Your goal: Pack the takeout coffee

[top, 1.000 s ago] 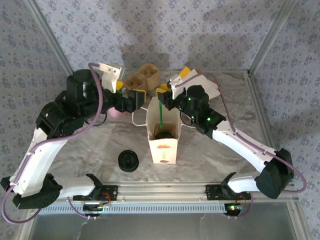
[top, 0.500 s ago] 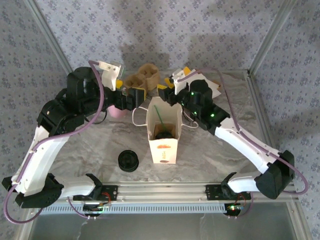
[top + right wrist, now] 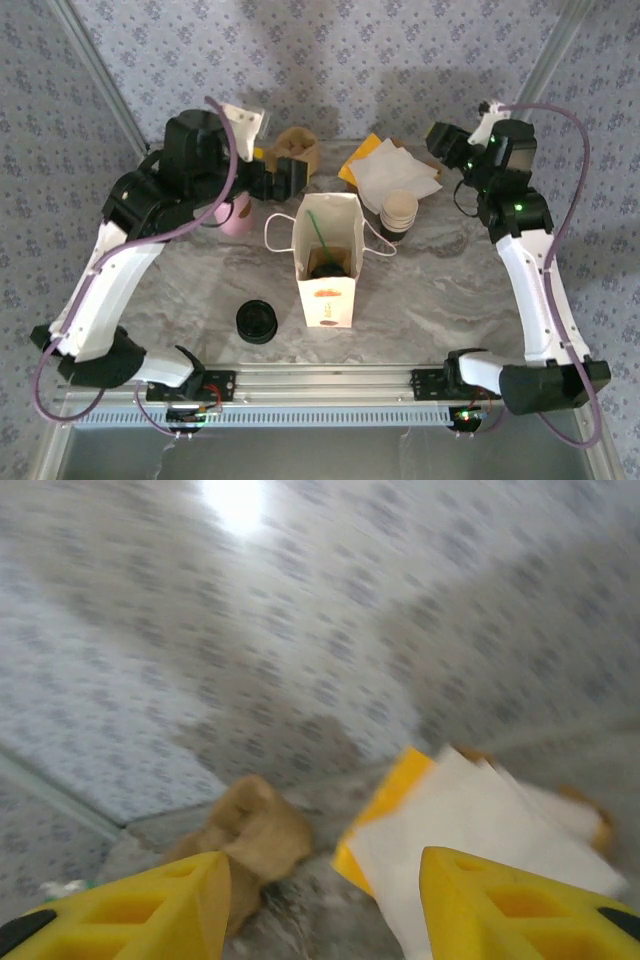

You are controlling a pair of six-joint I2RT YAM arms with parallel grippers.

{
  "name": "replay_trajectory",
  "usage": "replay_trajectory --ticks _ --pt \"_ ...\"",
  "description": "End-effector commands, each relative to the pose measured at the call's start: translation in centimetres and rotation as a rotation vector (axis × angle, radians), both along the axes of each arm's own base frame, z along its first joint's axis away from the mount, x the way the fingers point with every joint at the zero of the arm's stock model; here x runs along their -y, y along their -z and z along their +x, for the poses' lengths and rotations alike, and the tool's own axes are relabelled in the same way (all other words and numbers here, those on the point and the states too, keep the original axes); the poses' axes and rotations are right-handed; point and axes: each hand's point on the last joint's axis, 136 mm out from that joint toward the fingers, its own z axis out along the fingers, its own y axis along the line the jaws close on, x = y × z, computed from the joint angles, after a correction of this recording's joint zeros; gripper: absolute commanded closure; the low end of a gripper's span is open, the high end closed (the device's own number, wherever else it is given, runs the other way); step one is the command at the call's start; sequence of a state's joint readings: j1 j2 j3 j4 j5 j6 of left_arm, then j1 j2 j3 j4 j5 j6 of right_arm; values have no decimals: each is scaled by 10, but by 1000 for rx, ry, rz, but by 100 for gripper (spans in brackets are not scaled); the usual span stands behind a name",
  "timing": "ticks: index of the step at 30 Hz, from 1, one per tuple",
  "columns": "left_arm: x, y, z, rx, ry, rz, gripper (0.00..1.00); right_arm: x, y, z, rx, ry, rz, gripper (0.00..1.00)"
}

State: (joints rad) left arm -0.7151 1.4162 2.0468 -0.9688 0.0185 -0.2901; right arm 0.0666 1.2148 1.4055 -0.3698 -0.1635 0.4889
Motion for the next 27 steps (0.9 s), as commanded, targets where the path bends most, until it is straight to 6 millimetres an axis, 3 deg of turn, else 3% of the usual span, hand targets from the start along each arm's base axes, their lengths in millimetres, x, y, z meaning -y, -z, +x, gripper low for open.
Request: replay_trajectory --ticks 1,4,8,16,23,27 --pt "12 -7 9 -9 25 -3 0 22 79 12 -262 80 204 45" --pt "26 -5 24 -21 30 9 0 40 122 31 -361 123 240 43" --pt "39 7 42 -39 17 17 0 50 159 62 -435 139 257 38" --pt "43 39 59 -98 2 66 0 64 219 114 -590 160 202 29" --pt "34 55 70 -146 -19 71 0 75 254 119 -656 240 131 13" --pt "34 63 76 -161 -25 66 0 74 271 123 -680 220 151 13"
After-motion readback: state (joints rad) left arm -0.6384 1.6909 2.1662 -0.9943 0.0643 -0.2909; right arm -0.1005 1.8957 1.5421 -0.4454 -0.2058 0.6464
